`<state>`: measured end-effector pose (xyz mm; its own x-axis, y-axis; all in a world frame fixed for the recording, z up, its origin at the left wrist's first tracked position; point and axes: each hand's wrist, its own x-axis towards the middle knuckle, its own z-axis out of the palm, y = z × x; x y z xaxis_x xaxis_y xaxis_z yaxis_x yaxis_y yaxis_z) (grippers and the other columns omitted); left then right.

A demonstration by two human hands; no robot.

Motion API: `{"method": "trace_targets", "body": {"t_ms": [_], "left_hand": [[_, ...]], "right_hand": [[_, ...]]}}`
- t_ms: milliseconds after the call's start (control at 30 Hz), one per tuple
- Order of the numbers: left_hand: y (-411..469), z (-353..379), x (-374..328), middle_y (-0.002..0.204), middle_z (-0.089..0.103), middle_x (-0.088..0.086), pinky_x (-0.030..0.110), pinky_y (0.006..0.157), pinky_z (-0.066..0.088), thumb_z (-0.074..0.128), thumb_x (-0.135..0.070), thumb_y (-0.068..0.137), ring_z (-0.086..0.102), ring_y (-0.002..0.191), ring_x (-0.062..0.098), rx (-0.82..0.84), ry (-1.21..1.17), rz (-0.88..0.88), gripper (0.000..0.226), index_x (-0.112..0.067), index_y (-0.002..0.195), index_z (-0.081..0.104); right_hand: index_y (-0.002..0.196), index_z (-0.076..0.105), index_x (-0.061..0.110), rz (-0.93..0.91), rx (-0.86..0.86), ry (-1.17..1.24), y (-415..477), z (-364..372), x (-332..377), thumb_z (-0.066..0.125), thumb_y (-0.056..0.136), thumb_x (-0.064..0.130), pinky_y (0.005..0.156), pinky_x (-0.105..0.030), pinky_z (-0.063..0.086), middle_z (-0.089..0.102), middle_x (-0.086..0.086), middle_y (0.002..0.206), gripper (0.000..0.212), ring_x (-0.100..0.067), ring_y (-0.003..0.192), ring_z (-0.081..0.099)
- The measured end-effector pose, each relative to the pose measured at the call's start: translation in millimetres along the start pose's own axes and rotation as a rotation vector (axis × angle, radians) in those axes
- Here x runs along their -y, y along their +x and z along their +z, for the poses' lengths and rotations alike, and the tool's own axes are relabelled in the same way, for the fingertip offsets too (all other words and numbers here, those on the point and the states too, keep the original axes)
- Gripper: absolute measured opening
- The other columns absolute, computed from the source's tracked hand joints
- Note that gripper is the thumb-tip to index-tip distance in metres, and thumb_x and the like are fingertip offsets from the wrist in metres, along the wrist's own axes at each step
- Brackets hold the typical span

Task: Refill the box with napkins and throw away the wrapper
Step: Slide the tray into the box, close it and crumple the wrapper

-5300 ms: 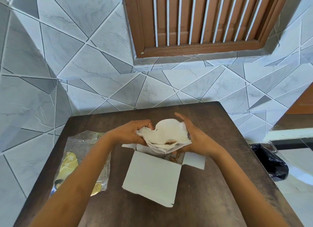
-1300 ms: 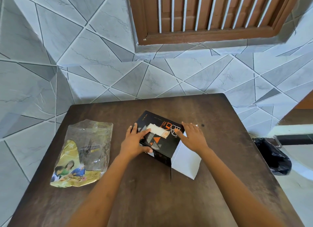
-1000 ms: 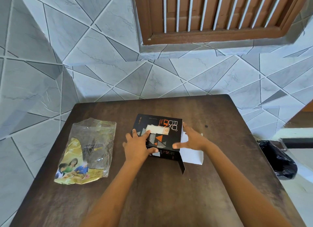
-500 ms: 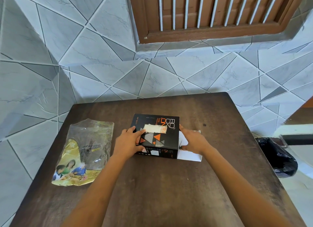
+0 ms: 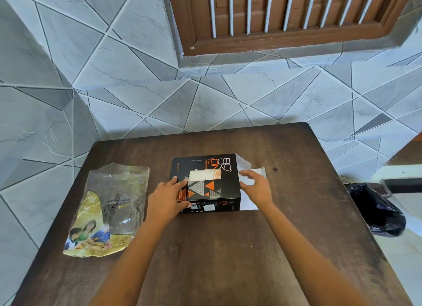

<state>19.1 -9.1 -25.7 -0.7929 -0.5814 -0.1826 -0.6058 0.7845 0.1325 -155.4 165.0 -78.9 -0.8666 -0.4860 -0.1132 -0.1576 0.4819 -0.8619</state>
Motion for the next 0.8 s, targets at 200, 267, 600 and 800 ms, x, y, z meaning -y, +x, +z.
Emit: {"method": "trace_targets", "body": {"t_ms": [200, 267, 600, 800], "left_hand": [[-2.0, 0.8, -0.8, 0.152, 0.031, -0.003, 0.041, 0.092, 0.047, 0.064, -0.05, 0.078, 0.038, 0.129, 0.022, -0.015, -0.002, -0.003, 0.071, -0.036, 0.139, 0.032], [-2.6, 1.0, -1.0, 0.152, 0.031, -0.003, 0.04, 0.091, 0.047, 0.064, -0.049, 0.078, 0.037, 0.13, 0.022, -0.019, -0.012, -0.008, 0.07, -0.035, 0.139, 0.033], [-3.5, 0.0, 0.9, 0.152, 0.032, -0.002, 0.042, 0.094, 0.047, 0.065, -0.049, 0.077, 0.037, 0.131, 0.024, -0.015, -0.037, -0.015, 0.071, -0.035, 0.139, 0.035], [-4.1, -1.3, -3.9, 0.152, 0.03, -0.002, 0.041, 0.093, 0.047, 0.062, -0.049, 0.079, 0.036, 0.131, 0.023, -0.008, 0.007, 0.004, 0.069, -0.034, 0.14, 0.032]], "right_hand": [[0.143, 0.02, 0.011, 0.326, -0.026, -0.397, 9.6, -15.6, -15.5, 0.07, 0.07, 0.053, 0.109, -0.049, 0.028, 0.028, -0.017, 0.149, 0.098, -0.036, 0.137, 0.028], [0.14, 0.024, 0.005, 0.398, 0.047, -0.329, 12.3, -15.1, -22.2, 0.069, 0.072, 0.051, 0.108, -0.049, 0.031, 0.031, -0.019, 0.146, 0.093, -0.036, 0.134, 0.032], [0.146, 0.007, 0.028, 0.226, 0.053, -0.224, 12.9, -29.1, -22.7, 0.072, 0.077, 0.02, 0.097, -0.046, 0.044, 0.021, -0.022, 0.147, 0.095, -0.041, 0.121, 0.048], [0.144, -0.01, 0.034, 0.113, 0.333, -0.413, 15.7, -26.7, -18.3, 0.079, 0.069, 0.022, 0.107, -0.05, 0.032, -0.012, -0.021, 0.152, 0.118, -0.047, 0.133, 0.03]]}}
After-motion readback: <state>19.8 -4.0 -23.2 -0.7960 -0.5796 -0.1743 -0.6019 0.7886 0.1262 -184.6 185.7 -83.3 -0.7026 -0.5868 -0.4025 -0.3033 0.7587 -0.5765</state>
